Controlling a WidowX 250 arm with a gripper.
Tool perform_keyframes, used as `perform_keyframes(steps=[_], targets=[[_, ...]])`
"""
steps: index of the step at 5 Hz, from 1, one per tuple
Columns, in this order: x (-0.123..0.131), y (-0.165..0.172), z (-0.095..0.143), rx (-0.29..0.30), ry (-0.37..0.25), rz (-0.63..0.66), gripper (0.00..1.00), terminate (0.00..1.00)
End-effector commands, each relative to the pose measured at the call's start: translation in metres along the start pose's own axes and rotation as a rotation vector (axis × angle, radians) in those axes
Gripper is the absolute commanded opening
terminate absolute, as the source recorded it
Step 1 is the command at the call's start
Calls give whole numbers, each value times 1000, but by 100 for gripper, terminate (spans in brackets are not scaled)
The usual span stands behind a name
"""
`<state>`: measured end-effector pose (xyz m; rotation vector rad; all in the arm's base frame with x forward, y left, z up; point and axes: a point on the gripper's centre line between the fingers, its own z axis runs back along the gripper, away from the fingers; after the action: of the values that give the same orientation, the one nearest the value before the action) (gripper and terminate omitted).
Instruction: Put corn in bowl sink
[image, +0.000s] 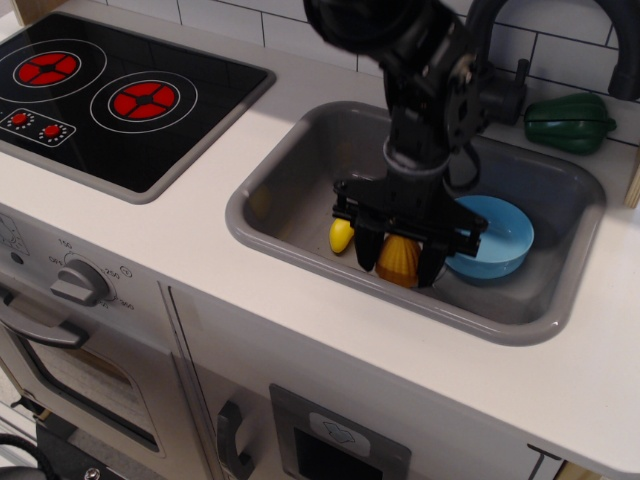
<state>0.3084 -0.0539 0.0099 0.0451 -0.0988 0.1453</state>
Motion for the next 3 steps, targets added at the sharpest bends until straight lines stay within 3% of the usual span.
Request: perform_keyframes(steps=[1, 3], targets=[[42, -29, 47, -78, -100, 99, 0, 0], [70, -50, 27, -64, -57, 166, 0, 0]])
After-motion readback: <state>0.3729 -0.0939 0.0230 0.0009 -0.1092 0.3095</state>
